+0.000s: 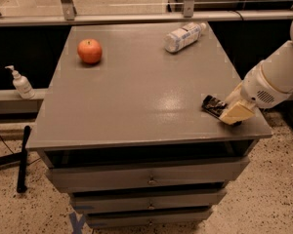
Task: Move rxbar chocolate near apple
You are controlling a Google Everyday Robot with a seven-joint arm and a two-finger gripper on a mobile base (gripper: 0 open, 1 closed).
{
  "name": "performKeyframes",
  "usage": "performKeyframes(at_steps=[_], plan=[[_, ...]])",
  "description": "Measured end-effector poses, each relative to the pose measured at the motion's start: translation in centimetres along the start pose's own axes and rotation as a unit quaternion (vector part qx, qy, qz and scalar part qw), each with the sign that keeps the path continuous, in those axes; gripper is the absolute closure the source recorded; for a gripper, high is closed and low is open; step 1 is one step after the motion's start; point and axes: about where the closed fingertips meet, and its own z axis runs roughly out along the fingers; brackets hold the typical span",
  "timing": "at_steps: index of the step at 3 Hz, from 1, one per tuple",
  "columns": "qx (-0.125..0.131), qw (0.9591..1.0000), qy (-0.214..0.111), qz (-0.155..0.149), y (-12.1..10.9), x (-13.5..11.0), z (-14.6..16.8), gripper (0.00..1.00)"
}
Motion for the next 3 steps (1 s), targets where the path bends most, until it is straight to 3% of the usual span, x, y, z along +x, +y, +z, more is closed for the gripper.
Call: performKeyframes(at_steps=[1,2,3], plan=[[-0.006,1.0000,0.001,0.004,0.22,0.38,0.28,0.87],[-0.009,1.0000,0.000,0.003,0.32,0.28,0.33,1.00],[-0.009,1.0000,0.000,0.002,0.31,0.25,0.31,1.00]])
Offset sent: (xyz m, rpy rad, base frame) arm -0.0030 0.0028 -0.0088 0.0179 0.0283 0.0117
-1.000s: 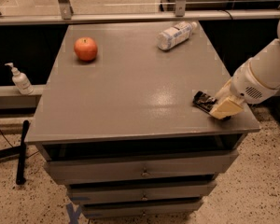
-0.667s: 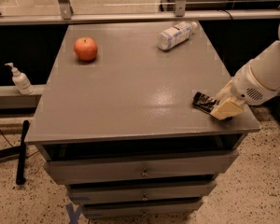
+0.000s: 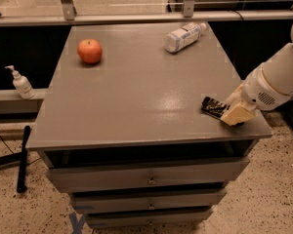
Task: Move rxbar chocolate near apple
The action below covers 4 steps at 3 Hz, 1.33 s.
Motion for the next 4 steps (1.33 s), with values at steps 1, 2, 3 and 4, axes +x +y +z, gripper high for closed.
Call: performKeyframes(at_steps=[1,2,3,4], plan=[[-0.009,0.9988,-0.038,-0.029,0.0,-4.3,-0.1,1.00],[-0.019,0.9941,-0.085,-0.063,0.6,-10.3,0.1,1.00],[-0.029,0.9880,-0.120,-0.093,1.7,-15.3,1.0,1.00],[-0.026,0.9809,-0.152,-0.118,2.9,-19.8,1.7,1.00]])
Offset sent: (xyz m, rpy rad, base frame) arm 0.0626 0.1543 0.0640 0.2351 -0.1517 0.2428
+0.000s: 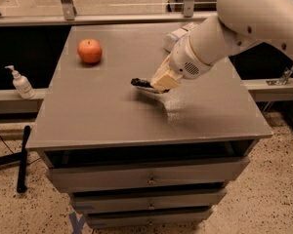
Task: Move rxbar chocolate near apple
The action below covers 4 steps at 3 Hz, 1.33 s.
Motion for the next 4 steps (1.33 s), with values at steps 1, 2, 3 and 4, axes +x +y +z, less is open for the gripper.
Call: performKeyframes(at_steps=[1,2,3,4], plan=[[0.000,1.0000,0.000,0.000,0.0,0.0,0.0,1.00],[0.009,0.9996,-0.010,-0.024,-1.6,-1.0,1.3,1.00],[0.012,0.9979,-0.017,-0.061,-4.7,-2.4,3.6,1.00],[0.005,0.9952,-0.027,-0.094,-7.4,-4.2,6.1,1.00]])
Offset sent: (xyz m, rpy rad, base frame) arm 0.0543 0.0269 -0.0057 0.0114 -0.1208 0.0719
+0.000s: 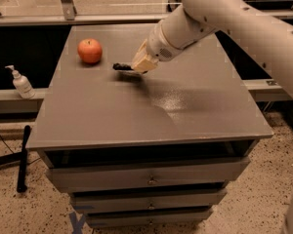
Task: Move rxbar chocolate near apple
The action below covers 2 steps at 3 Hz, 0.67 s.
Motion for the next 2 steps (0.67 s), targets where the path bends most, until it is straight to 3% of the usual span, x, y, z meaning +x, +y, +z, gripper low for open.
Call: performKeyframes(at_steps=[2], plan=[[-0.016,0.9984,-0.024,-0.049,-3.4,-2.4,4.8,1.00]])
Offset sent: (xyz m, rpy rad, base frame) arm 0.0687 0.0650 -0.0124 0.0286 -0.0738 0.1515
